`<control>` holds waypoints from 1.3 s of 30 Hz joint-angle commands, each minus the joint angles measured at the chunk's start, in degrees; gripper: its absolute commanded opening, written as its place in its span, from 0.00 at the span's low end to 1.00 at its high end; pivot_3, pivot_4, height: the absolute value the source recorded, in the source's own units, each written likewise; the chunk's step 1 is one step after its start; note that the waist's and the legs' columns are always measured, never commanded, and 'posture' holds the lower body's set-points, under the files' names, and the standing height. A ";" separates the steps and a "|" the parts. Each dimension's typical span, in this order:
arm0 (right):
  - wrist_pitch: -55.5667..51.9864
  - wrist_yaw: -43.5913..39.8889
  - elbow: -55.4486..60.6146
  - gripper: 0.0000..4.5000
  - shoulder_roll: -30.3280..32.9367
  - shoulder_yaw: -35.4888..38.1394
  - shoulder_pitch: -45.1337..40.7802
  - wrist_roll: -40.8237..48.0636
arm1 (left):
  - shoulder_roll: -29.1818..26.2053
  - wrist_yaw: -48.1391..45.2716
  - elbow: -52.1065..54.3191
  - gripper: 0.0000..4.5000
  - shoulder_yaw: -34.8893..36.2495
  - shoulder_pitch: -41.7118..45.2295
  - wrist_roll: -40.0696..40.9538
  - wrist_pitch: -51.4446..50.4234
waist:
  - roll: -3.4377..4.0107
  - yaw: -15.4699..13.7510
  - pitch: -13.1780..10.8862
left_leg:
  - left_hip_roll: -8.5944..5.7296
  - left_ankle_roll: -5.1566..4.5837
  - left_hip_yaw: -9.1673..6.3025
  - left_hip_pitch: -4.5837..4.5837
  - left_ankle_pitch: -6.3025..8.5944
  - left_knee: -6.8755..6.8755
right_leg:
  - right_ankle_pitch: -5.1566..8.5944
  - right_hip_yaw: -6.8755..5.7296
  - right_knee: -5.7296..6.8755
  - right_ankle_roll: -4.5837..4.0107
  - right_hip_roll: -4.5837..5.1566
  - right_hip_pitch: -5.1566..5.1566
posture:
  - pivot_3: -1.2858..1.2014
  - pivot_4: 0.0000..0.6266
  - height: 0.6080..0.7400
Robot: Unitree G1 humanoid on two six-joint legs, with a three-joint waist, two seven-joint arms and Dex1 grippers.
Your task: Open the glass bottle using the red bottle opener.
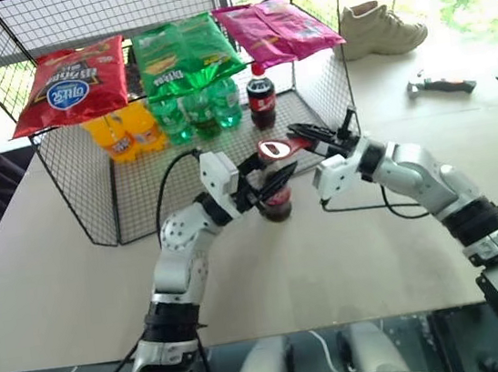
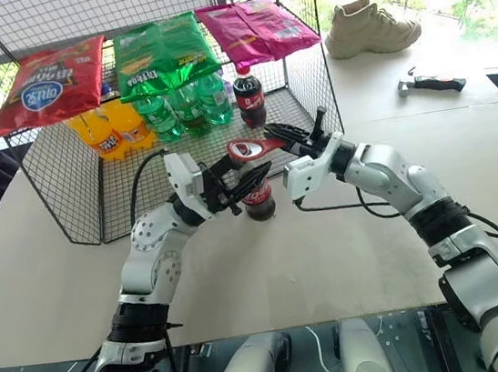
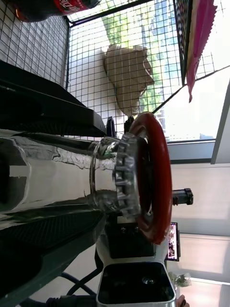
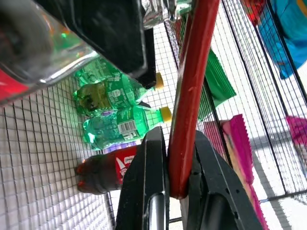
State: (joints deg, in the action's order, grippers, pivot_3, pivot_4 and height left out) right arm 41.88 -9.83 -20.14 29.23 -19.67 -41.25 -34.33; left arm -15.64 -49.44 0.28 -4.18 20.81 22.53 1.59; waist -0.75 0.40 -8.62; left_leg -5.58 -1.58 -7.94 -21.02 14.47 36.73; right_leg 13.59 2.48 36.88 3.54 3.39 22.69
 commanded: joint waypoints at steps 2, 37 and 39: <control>2.73 0.29 0.96 0.00 0.58 0.55 -3.43 -0.08 | -0.09 0.30 -2.03 0.45 -1.39 -0.32 -1.89 -1.17 | 0.02 -0.04 -0.02 | -0.01 0.00 0.00 -0.03 0.00 0.00 | 0.00 0.00 0.00 0.00 0.02 0.03 | 0.52 0.24 0.94; 3.94 9.83 -1.04 0.00 2.69 5.07 -5.58 -0.18 | 0.07 0.11 -1.93 0.45 -1.29 -0.91 -1.10 -1.64 | 0.07 -0.94 -0.12 | 0.00 0.02 0.02 -0.12 -0.01 -0.14 | 0.00 0.03 -0.07 -0.02 0.01 0.15 | 0.52 0.24 0.94; 2.78 8.69 -1.48 0.00 1.43 5.80 -4.61 3.60 | 0.09 0.19 -1.71 0.45 -1.18 -0.90 -1.07 -1.61 | 0.07 -0.87 -0.12 | 0.00 0.02 0.02 -0.12 -0.01 -0.14 | 0.00 0.04 -0.07 -0.02 0.01 0.15 | 0.52 0.24 0.94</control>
State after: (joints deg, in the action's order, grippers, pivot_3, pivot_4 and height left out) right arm 45.49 -0.89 -22.14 31.15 -16.58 -46.00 -34.67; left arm -14.80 -49.50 -0.13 -4.64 21.55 22.60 1.66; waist -0.68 -0.46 -8.74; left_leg -5.58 -1.56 -7.92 -21.13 14.45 36.59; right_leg 13.59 2.52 36.81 3.52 3.40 22.84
